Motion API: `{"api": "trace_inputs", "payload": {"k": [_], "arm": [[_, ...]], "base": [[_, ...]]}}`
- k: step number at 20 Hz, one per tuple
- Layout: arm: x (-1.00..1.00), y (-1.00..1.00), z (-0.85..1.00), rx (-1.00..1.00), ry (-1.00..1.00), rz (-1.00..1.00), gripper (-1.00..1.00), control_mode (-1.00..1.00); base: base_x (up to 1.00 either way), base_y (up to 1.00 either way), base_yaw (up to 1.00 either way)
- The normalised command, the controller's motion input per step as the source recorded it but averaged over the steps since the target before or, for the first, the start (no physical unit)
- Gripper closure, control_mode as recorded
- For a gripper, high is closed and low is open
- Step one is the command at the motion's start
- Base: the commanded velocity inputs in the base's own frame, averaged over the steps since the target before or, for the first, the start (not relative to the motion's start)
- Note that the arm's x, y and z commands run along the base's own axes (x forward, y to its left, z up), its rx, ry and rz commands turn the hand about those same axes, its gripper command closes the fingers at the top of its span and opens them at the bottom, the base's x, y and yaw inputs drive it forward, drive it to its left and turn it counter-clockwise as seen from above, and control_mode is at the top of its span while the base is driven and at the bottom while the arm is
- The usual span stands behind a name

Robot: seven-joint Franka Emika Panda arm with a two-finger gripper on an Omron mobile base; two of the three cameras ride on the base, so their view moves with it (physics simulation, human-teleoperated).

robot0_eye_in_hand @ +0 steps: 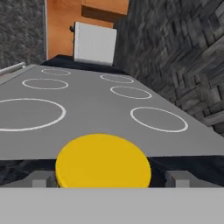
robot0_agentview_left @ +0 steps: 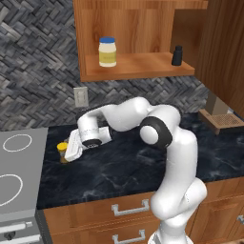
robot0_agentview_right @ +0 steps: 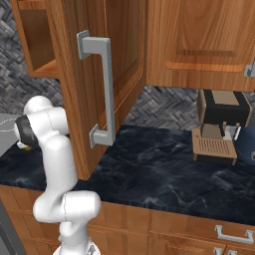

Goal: Collect the turmeric, mayonnaise, and shaker from the cabinet and place them next to the stove.

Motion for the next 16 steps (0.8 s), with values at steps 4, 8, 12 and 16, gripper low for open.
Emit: {"api": "trace_inputs", "payload": {"k": [4,8,12,16], "arm": [[0.0,-0.21,0.23,0.0,0.0,-0.01,-1.0,-1.0],[-0.11,-0.16,0.42,0.0,0.0,-0.03,-1.0,-1.0],[-0.37,-0.12,0.55,0.0,0.0,-0.06,-1.0,-1.0],[-0.51,-0.09,0.75,0.0,0.0,-0.09,-1.0,-1.0]], "base": [[0.0,0.0,0.0],[0.0,0.0,0.0],[0.0,0.0,0.0],[0.0,0.0,0.0]]}}
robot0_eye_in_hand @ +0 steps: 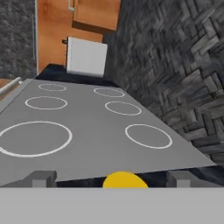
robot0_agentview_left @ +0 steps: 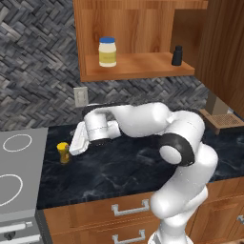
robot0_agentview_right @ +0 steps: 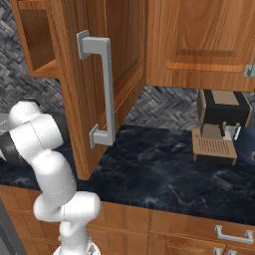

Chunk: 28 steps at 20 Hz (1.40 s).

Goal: Collect the turmeric, mayonnaise, and shaker from the cabinet and place them next to the stove.

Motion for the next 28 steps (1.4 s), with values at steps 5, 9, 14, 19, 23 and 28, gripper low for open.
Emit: {"api": "trace_inputs", "payload": {"k": [5,9,14,19,23,28], "arm": [[-0.53,-0.1,0.84,0.0,0.03,-0.15,-1.0,-1.0],[-0.49,-0.11,0.96,0.0,0.08,-0.2,-1.0,-1.0],[-0.4,-0.28,0.97,0.0,0.15,-0.26,-1.0,-1.0],[-0.26,-0.54,0.8,-0.02,0.2,-0.29,-1.0,-1.0],[-0.19,-0.61,0.83,-0.06,0.16,-0.29,-1.0,-1.0],[-0.12,-0.58,1.0,-0.06,0.1,-0.24,-1.0,-1.0]], "base": [[0.0,0.0,0.0],[0.0,0.0,0.0],[0.0,0.0,0.0],[0.0,0.0,0.0],[0.0,0.0,0.0],[0.0,0.0,0.0]]}}
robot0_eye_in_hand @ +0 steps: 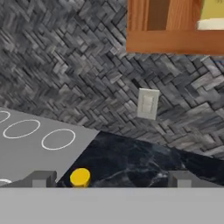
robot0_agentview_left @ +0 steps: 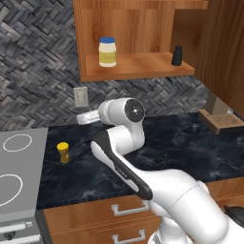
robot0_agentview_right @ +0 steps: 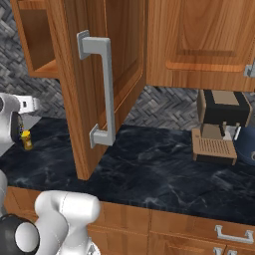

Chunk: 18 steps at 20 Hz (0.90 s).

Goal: Collect the turmeric, mayonnaise, and shaker from the cabinet and place them next to the stove.

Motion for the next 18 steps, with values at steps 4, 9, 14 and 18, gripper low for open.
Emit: {"api": "trace_inputs", "payload": {"k": [4,9,14,18], "arm": [[-0.18,-0.61,0.96,-0.05,0.03,-0.2,-1.0,-1.0],[-0.22,-0.71,0.74,-0.02,0.0,-0.16,-1.0,-1.0],[-0.26,-0.74,0.37,0.0,-0.04,-0.11,-1.0,-1.0],[-0.04,-0.52,0.23,0.0,-0.11,-0.01,-1.0,-1.0]], "base": [[0.0,0.0,0.0],[0.0,0.0,0.0],[0.0,0.0,0.0],[0.0,0.0,0.0]]}}
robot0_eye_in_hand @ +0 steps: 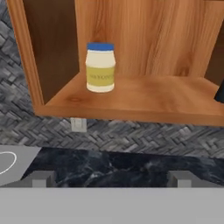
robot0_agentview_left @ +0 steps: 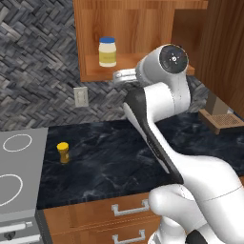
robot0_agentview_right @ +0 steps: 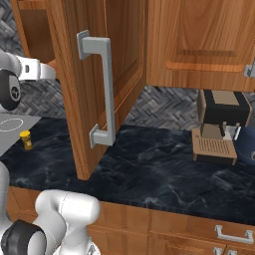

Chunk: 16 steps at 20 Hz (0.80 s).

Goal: Collect the turmeric, mayonnaise, and shaker from the cabinet and place them next to the stove.

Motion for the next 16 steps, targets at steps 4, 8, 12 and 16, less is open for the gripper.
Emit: {"api": "trace_inputs", "payload": {"k": [4,8,12,16], "arm": [[0.0,-0.41,0.26,0.0,-0.2,0.0,-1.0,-1.0],[0.0,-0.2,0.28,0.0,-0.25,0.0,-1.0,-1.0],[0.0,-0.11,0.26,0.0,-0.1,0.0,-1.0,-1.0],[0.1,0.0,0.17,0.03,0.0,0.02,-1.0,-1.0]], "base": [[0.0,0.0,0.0],[0.0,0.0,0.0],[0.0,0.0,0.0],[0.0,0.0,0.0]]}}
